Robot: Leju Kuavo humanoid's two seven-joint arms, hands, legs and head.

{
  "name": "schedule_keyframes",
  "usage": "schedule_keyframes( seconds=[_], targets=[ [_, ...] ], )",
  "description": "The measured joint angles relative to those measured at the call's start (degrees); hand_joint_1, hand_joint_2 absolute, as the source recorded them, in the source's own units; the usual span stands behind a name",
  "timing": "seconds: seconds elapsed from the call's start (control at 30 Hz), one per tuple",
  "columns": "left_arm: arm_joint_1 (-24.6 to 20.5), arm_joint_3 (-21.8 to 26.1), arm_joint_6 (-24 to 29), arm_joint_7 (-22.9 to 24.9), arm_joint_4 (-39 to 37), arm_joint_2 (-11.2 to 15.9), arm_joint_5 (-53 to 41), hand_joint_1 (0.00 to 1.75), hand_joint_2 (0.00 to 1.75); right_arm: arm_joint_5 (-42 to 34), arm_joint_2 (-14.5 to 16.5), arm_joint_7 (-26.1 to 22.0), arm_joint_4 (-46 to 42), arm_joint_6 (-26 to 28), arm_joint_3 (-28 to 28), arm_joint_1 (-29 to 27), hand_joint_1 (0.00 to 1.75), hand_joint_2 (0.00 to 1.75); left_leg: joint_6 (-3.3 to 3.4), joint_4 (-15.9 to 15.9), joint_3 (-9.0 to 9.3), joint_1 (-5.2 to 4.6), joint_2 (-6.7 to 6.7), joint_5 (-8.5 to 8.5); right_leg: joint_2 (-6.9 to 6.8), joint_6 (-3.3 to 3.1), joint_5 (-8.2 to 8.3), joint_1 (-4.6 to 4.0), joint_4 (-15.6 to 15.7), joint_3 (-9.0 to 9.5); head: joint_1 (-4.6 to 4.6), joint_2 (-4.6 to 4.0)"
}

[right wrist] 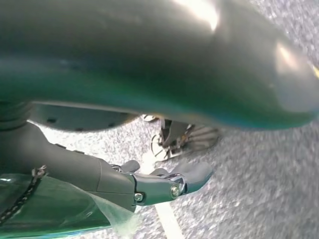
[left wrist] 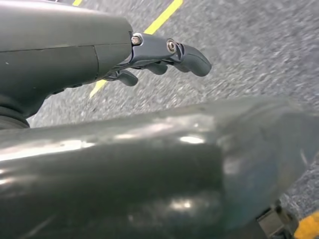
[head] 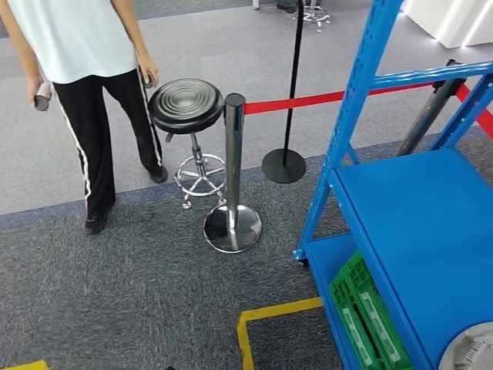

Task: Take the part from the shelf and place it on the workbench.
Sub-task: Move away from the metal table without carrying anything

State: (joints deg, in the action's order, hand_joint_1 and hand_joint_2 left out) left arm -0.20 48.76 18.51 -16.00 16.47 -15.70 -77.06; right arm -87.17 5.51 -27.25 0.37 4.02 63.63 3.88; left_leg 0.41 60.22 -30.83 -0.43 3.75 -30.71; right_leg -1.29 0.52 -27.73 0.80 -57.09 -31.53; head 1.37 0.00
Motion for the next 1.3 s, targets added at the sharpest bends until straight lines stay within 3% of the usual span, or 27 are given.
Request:
schedule_keyframes(
  seconds=[0.07, 0.1, 0.13, 0.17, 0.2, 0.23, 0.3, 0.37, 0.43, 0.5, 0.57, 0.63, 0.67, 0.7, 0.77, 0.83, 0.87, 0.93, 0.97, 1.03, 1.1, 1.13, 1.17, 1.2, 1.23, 1.3],
  targets=[
    [0.1, 0.0, 0.0, 0.0, 0.0, 0.0, 0.0, 0.0, 0.0, 0.0, 0.0, 0.0, 0.0, 0.0, 0.0, 0.1, 0.0, 0.0, -0.45, 7.0, -3.09, 0.29, -2.47, -3.79, 1.29, -0.46, 0.03, 0.05, 0.0, 0.03, -0.26, 0.0],
    [0.1, 0.0, 0.0, 0.0, 0.0, 0.0, 0.0, 0.0, 0.0, 0.0, 0.0, 0.0, 0.0, 0.0, 0.0, 0.1, 0.0, 0.0, -0.55, 11.0, -5.02, 0.35, -3.04, -5.38, 2.0, -0.55, 0.02, 0.02, 0.0, 0.03, -0.28, 0.0],
    [0.1, 0.0, 0.0, 0.0, 0.0, 0.0, 0.0, 0.0, 0.0, 0.0, 0.0, 0.0, 0.0, 0.0, 0.0, 0.1, 0.0, 0.0, -0.56, 13.8, -6.46, 0.37, -3.29, -6.01, 2.74, -0.58, 0.01, -0.01, 0.0, 0.07, -0.28, 0.0],
    [0.1, 0.0, 0.0, 0.0, 0.0, 0.0, 0.0, 0.0, 0.0, 0.0, 0.0, 0.0, 0.0, 0.0, -0.1, 0.0, 0.0, 0.0, -0.5, 14.5, -7.0, 0.38, -3.43, -5.38, 3.54, -0.58, 0.01, -0.04, 0.0, 0.16, -0.27, 0.0],
    [0.1, 0.0, 0.0, 0.0, 0.0, 0.0, 0.0, 0.0, 0.0, 0.0, 0.0, 0.0, 0.0, 0.0, -0.1, 0.0, 0.0, 0.0, -0.37, 12.8, -6.47, 0.39, -3.65, -3.61, 4.36, -0.57, 0.0, -0.05, 0.0, 0.28, -0.26, 0.0],
    [0.1, 0.0, 0.0, 0.0, 0.0, 0.0, 0.0, 0.0, 0.0, 0.0, 0.0, 0.0, 0.0, 0.0, -0.1, 0.0, 0.0, 0.0, -0.19, 9.2, -5.02, 0.42, -4.21, -1.1, 5.19, -0.54, -0.02, -0.04, 0.0, 0.43, -0.27, 0.0],
    [0.2, 0.0, 0.0, 0.0, 0.0, 0.1, 0.0, 0.0, 0.0, 0.0, 0.0, 0.0, 0.0, 0.0, -0.1, 0.1, 0.0, 0.0, 0.17, 1.6, -1.85, 0.64, -7.1, 2.56, 6.71, -0.27, -0.09, -0.05, -0.1, 0.4, -0.25, 0.0],
    [0.2, 0.0, -0.1, 0.0, 0.0, 0.1, -0.1, 0.0, 0.0, 0.0, 0.0, 0.0, 0.0, 0.0, -0.1, 0.2, 0.0, 0.0, 0.34, -1.6, -0.66, 0.71, -8.95, 3.1, 7.97, 0.42, 0.03, 0.1, -0.2, -0.15, -0.24, 0.0],
    [0.1, 0.1, -0.3, 0.0, 0.1, 0.0, -0.3, 0.0, 0.0, 0.0, 0.0, 0.0, 0.0, 0.0, -0.1, 0.0, 0.0, 0.0, 0.68, -2.2, -0.6, 0.68, -7.95, 3.11, 8.93, 1.27, 0.23, 0.34, -0.1, -0.89, -0.22, 0.0],
    [0.1, 0.1, -0.3, 0.0, 0.2, -0.1, -0.4, 0.0, 0.0, 0.0, 0.0, 0.0, 0.0, 0.0, -0.1, -0.1, 0.0, 0.0, 1.35, -2.9, -0.38, 0.76, -6.43, 3.41, 6.83, 1.72, -1.04, 0.18, -1.8, -2.16, -0.02, 0.0],
    [0.2, 0.1, -0.4, -0.1, 0.2, -0.2, -0.4, 0.0, 0.0, 0.0, 0.0, 0.0, 0.0, 0.0, -0.1, 0.1, 0.0, 0.0, 1.85, -3.2, -0.27, 0.61, -4.59, 3.45, 3.19, 1.91, -4.48, -0.07, -8.0, -5.2, 0.23, 0.0],
    [0.3, 0.2, -0.5, -0.1, 0.2, -0.2, -0.4, 0.0, 0.0, 0.0, 0.0, 0.0, 0.0, 0.0, -0.1, 0.2, 0.0, 0.0, 2.06, -3.1, -0.28, 0.31, -2.73, 3.32, 1.81, 2.09, -7.28, -0.08, -15.1, -8.67, 0.33, 0.0],
    [0.3, 0.2, -0.6, -0.1, 0.2, -0.2, -0.4, 0.0, 0.0, 0.0, 0.0, 0.0, 0.0, 0.0, -0.1, 0.1, 0.0, 0.0, 2.1, -3.1, -0.26, 0.19, -1.91, 3.26, 1.59, 2.14, -7.32, -0.08, -16.5, -9.28, 0.33, 0.0],
    [0.3, 0.2, -0.7, -0.1, 0.3, -0.2, -0.4, 0.0, 0.0, 0.0, 0.0, 0.0, 0.0, 0.0, -0.1, 0.0, 0.0, 0.0, 2.1, -3.1, -0.19, 0.11, -1.17, 3.18, 1.36, 2.11, -6.21, -0.09, -15.3, -8.58, 0.34, 0.0],
    [0.3, 0.2, -0.8, -0.1, 0.3, -0.2, -0.4, 0.0, 0.0, 0.0, 0.0, 0.0, 0.0, 0.0, -0.1, -0.1, 0.0, 0.0, 1.93, -3.1, 0.15, -0.03, 0.09, 2.93, -0.46, 1.84, -2.54, -0.23, -7.5, -4.19, 0.35, 0.0],
    [0.2, 0.2, -0.9, -0.1, 0.3, -0.2, -0.4, 0.0, 0.0, 0.0, 0.0, 0.0, 0.0, 0.0, -0.1, 0.1, 0.0, 0.0, 1.48, -3.0, 0.5, -0.33, 1.12, 2.59, -2.38, 1.2, -0.5, -0.54, -1.0, -0.37, 0.26, 0.0],
    [0.2, 0.2, -0.9, -0.1, 0.4, -0.2, -0.4, 0.0, 0.0, 0.0, 0.0, 0.0, 0.0, 0.0, -0.1, 0.2, 0.0, 0.0, 1.27, -2.9, 0.63, -0.45, 1.57, 2.5, -2.73, 0.9, -0.39, -0.69, 0.1, 0.28, 0.21, 0.0],
    [0.2, 0.2, -0.9, -0.1, 0.4, -0.2, -0.4, 0.0, 0.0, 0.0, 0.0, 0.0, 0.0, 0.0, -0.1, 0.1, 0.0, 0.0, 0.85, -2.9, 0.87, -0.5, 2.44, 2.33, -1.59, 0.35, -0.21, -0.71, 0.2, 0.22, 0.18, 0.0],
    [0.2, 0.2, -0.9, -0.1, 0.5, -0.2, -0.4, 0.0, 0.0, 0.0, 0.0, 0.0, 0.0, 0.0, -0.1, 0.0, 0.0, 0.0, 0.52, -2.6, 0.95, -0.41, 2.21, 1.96, -1.04, 0.09, -0.09, -0.59, 0.3, 0.28, 0.16, 0.0],
    [0.2, 0.2, -0.9, -0.1, 0.6, -0.1, -0.4, 0.0, 0.0, 0.0, 0.0, 0.0, 0.0, 0.0, -0.1, 0.0, 0.0, 0.0, -0.25, 0.8, -0.19, -0.09, -0.12, -0.61, 0.18, -0.49, 0.18, -0.25, 0.6, 0.57, -0.17, 0.0],
    [0.2, 0.3, -1.0, -0.2, 0.6, -0.1, -0.4, 0.0, 0.0, 0.0, 0.0, 0.1, 0.0, 0.1, -0.1, 0.1, 0.0, 0.0, -0.68, 8.4, -3.42, 0.28, -2.71, -4.53, 1.49, -0.75, 0.32, -0.14, 0.6, 0.46, -0.51, 0.0],
    [0.2, 0.3, -1.1, -0.2, 0.6, -0.1, -0.4, 0.0, 0.0, 0.0, 0.0, 0.1, 0.0, 0.1, -0.1, 0.1, 0.0, 0.0, -0.77, 11.8, -5.03, 0.38, -3.13, -5.76, 2.22, -0.79, 0.34, -0.13, 0.6, 0.43, -0.51, 0.0],
    [0.2, 0.4, -1.2, -0.2, 0.6, -0.1, -0.4, 0.0, 0.0, 0.0, 0.0, 0.2, 0.0, 0.1, -0.1, 0.0, 0.0, 0.0, -0.82, 13.6, -5.94, 0.44, -3.29, -5.87, 2.96, -0.8, 0.35, -0.13, 0.5, 0.45, -0.52, 0.0],
    [0.2, 0.5, -1.3, -0.3, 0.6, -0.1, -0.4, 0.0, 0.0, 0.0, 0.0, 0.2, 0.0, 0.1, -0.1, 0.0, 0.0, 0.0, -0.81, 13.3, -5.9, 0.51, -3.39, -4.81, 3.73, -0.79, 0.36, -0.13, 0.5, 0.5, -0.51, 0.0],
    [0.2, 0.6, -1.3, -0.3, 0.6, -0.1, -0.4, 0.0, 0.0, 0.0, 0.0, 0.3, 0.0, 0.1, -0.1, 0.0, 0.0, 0.0, -0.78, 10.7, -4.84, 0.61, -3.68, -2.74, 4.54, -0.76, 0.37, -0.11, 0.5, 0.6, -0.51, 0.0],
    [0.3, 0.6, -1.4, -0.4, 0.7, -0.1, -0.5, 0.0, 0.0, 0.0, 0.0, 0.3, 0.0, 0.2, -0.1, 0.1, 0.0, 0.0, -0.68, 3.0, -1.58, 1.03, -6.23, 1.47, 6.07, -0.47, 0.36, -0.17, 0.3, 0.56, -0.53, 0.0]
  ],
)
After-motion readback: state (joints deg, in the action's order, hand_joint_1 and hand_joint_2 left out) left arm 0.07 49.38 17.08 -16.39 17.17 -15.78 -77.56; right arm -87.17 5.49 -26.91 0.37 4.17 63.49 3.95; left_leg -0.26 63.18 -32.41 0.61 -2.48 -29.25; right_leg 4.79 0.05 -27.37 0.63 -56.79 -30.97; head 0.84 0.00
